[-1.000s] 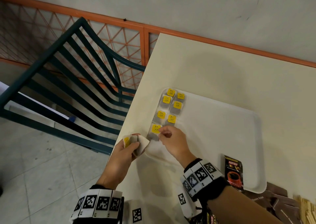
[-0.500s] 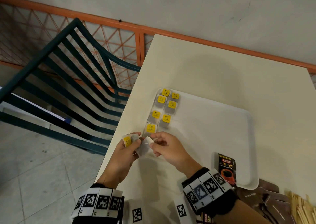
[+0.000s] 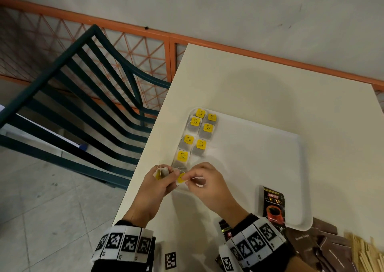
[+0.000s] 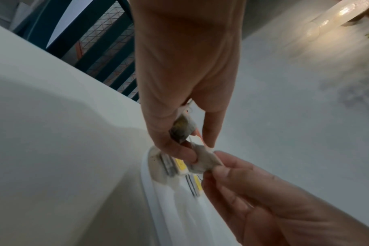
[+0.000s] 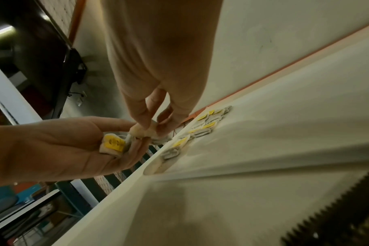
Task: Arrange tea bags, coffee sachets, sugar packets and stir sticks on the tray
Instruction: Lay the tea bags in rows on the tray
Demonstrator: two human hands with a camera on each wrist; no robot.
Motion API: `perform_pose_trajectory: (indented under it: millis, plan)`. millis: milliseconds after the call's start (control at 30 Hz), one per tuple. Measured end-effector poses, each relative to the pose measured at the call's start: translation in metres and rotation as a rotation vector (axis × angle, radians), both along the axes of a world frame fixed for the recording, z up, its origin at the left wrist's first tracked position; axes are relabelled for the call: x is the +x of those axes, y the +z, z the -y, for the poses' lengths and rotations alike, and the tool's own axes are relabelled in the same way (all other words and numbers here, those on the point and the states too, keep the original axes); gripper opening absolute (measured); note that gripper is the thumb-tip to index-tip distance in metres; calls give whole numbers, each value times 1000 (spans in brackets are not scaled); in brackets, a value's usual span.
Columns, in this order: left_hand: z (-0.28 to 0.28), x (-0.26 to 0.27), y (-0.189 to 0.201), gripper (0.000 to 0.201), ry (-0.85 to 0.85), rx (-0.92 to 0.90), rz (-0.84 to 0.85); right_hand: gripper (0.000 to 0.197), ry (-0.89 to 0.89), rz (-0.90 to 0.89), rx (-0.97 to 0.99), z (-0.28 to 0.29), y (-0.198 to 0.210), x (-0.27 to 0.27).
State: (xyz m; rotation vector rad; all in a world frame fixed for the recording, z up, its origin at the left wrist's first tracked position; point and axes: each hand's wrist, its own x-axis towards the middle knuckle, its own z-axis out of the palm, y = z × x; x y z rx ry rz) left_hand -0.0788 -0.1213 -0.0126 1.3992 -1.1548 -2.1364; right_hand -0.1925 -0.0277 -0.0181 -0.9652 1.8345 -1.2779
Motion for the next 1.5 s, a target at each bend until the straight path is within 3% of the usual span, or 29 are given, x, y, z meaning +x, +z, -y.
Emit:
perform_pose_trajectory:
  millis: [100, 233, 333, 467, 533, 667, 767, 867, 967, 1133, 1333, 1500]
  plan:
    - [-2, 1, -1, 11, 17, -5, 43, 27, -14, 69, 31, -1, 2, -3]
    - [1, 6, -2, 17, -55, -236, 128, 25, 95, 220, 83, -3, 10, -13]
    - [5, 8, 4, 19, -233, -274, 38, 21, 216, 244, 99, -2, 17, -16]
    - [5, 10, 11, 20, -451, -191, -30, 26, 214, 124, 124, 1, 22, -17]
    - [3, 10, 10, 22, -405, -193, -3, 22, 172, 140, 129, 2, 23, -16]
    - [4, 8, 3, 20, -165, -192, 59, 3, 87, 421, 183, 2, 20, -12]
    - [2, 6, 1, 18, -118, -167, 52, 6, 69, 397, 207, 3, 10, -11]
    - [-3, 2, -1, 13, -114, -126, 44, 1, -56, 413, 216, 8, 1, -9]
    - [-4, 1, -3, 10, -67, -75, 42, 11, -187, 446, 209, 13, -6, -13]
    - [3, 11, -2, 23, -69, -93, 43, 16, -358, 378, 255, 18, -21, -32]
    - [3, 13, -8, 32, -202, -244, 240, 14, -397, 297, 296, 25, -26, -32]
    - [3, 11, -1, 33, -188, -207, 151, 16, -436, 167, 315, 26, -31, -31]
